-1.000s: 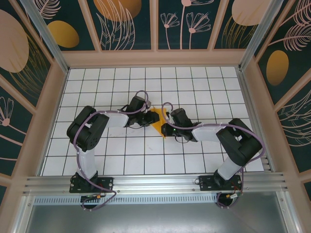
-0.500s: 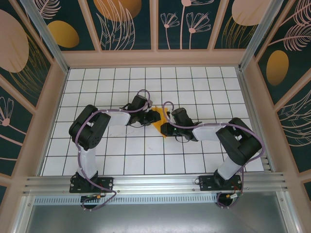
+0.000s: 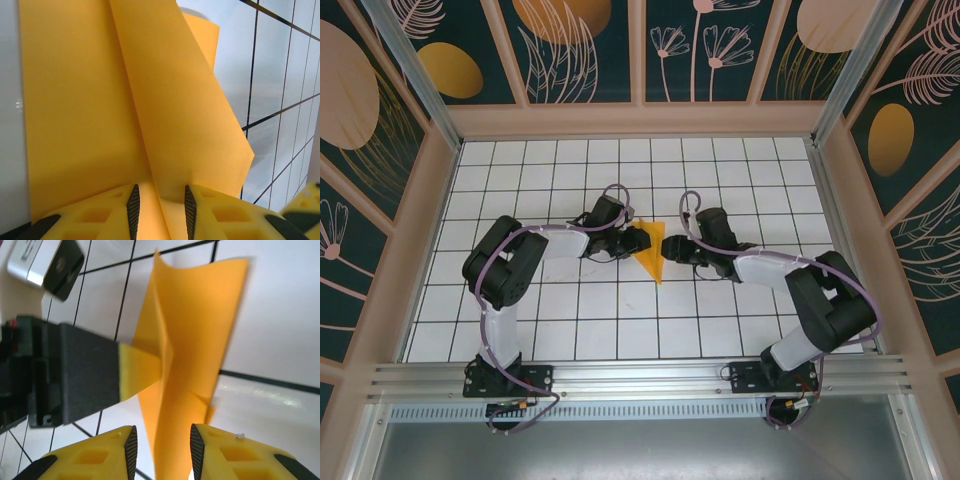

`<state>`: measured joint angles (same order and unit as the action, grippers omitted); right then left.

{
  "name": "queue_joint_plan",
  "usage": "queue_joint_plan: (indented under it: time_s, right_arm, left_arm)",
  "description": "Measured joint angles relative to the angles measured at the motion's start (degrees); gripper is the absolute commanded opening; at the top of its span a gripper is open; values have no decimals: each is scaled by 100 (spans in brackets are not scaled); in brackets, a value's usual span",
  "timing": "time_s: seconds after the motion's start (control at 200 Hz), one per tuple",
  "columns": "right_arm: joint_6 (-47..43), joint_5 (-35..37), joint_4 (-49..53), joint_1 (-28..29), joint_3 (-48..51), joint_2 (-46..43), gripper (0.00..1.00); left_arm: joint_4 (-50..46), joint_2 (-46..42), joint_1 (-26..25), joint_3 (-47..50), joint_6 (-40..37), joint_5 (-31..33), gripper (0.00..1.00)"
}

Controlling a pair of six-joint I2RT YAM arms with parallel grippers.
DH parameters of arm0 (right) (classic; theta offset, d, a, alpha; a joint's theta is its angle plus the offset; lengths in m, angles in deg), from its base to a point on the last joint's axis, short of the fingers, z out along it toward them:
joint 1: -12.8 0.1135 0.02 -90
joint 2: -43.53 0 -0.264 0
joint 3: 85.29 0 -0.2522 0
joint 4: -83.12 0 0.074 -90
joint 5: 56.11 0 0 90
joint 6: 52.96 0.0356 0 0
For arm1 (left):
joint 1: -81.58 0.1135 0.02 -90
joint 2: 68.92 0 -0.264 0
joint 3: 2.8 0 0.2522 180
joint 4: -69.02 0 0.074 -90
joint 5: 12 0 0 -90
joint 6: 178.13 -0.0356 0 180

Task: Fold a paper plane with a square sheet of paper (fold left side to right side)
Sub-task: Fourth fold the wing at the center of the table.

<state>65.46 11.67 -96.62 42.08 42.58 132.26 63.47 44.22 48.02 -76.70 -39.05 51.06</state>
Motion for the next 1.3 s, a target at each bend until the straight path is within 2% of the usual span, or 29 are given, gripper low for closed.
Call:
queue_joint_plan:
  time_s: [0.295,0.46,0.51,0.641,0.701,1.301]
  right_arm:
    - [4,-348,-11,-90,-643,868,36]
    - [7,-496,-50,-90,-774,1119,32]
    - [7,-540,-70,-90,-828,1207,29]
    - [7,-608,-96,-90,-901,1364,11]
    - [35,-614,-90,-92,-905,1386,6]
    - [-109,-369,116,-155,-1051,1668,6]
  left_arm:
    - [-4,0,0,-2,-17,0,34]
    - [-9,0,0,-4,-17,0,34]
    - [-9,0,0,-4,-17,0,34]
    - [-9,0,0,-4,-17,0,34]
    - [-9,0,0,-4,-17,2,34]
    - [-9,-4,-15,-4,-17,39,34]
